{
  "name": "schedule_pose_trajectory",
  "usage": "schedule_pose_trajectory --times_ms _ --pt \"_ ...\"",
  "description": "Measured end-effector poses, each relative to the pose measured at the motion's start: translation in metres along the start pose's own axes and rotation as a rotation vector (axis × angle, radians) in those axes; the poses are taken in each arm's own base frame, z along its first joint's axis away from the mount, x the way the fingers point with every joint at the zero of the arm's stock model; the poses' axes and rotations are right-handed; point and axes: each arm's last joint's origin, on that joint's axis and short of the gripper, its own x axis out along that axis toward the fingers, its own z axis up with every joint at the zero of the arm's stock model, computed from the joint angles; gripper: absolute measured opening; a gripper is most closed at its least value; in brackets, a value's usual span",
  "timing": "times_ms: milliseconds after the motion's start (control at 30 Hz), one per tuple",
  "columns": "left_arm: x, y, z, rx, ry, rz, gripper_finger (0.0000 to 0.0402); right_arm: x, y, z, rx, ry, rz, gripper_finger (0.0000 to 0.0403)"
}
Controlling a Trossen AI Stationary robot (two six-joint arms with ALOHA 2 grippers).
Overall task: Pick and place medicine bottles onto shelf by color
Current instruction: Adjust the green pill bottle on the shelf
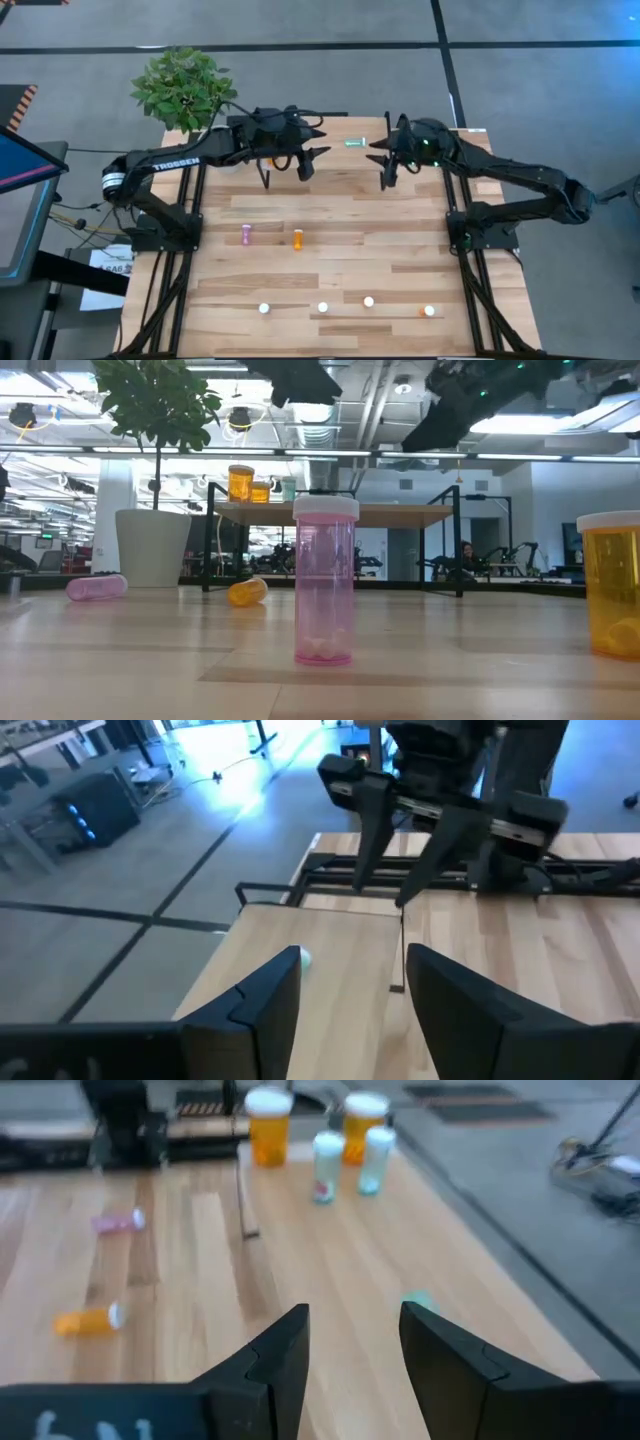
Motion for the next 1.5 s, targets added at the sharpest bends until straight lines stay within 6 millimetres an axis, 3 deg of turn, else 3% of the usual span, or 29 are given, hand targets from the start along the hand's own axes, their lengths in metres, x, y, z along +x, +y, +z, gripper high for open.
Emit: schedule_pose_trajectory --times_ms 200,367,667,1067,1500 --pt "-0.013 -0.005 -0.019 -0.030 -0.060 -0.002 0.0159 0.027 -0.018 0.003 -0.013 0.150 0.041 0.0179" --pt "-0.038 -0.007 -0.024 -0.037 -0.166 0.003 0.0158 0.047 -0.035 0.006 -0.038 0.253 0.036 0.0179" --pt "-0.070 -0.009 -0.047 -0.056 -0.239 0.023 0.0158 0.057 -0.071 -0.005 0.033 0.251 0.102 0.0179" --pt "-0.072 -0.010 -0.054 -0.044 -0.227 0.018 0.0158 0.085 -0.077 -0.028 0.034 0.333 0.114 0.0179" --pt "-0.072 -0.010 -0.055 -0.050 -0.223 0.018 0.0157 0.088 -0.080 -0.026 0.049 0.306 0.066 0.0179"
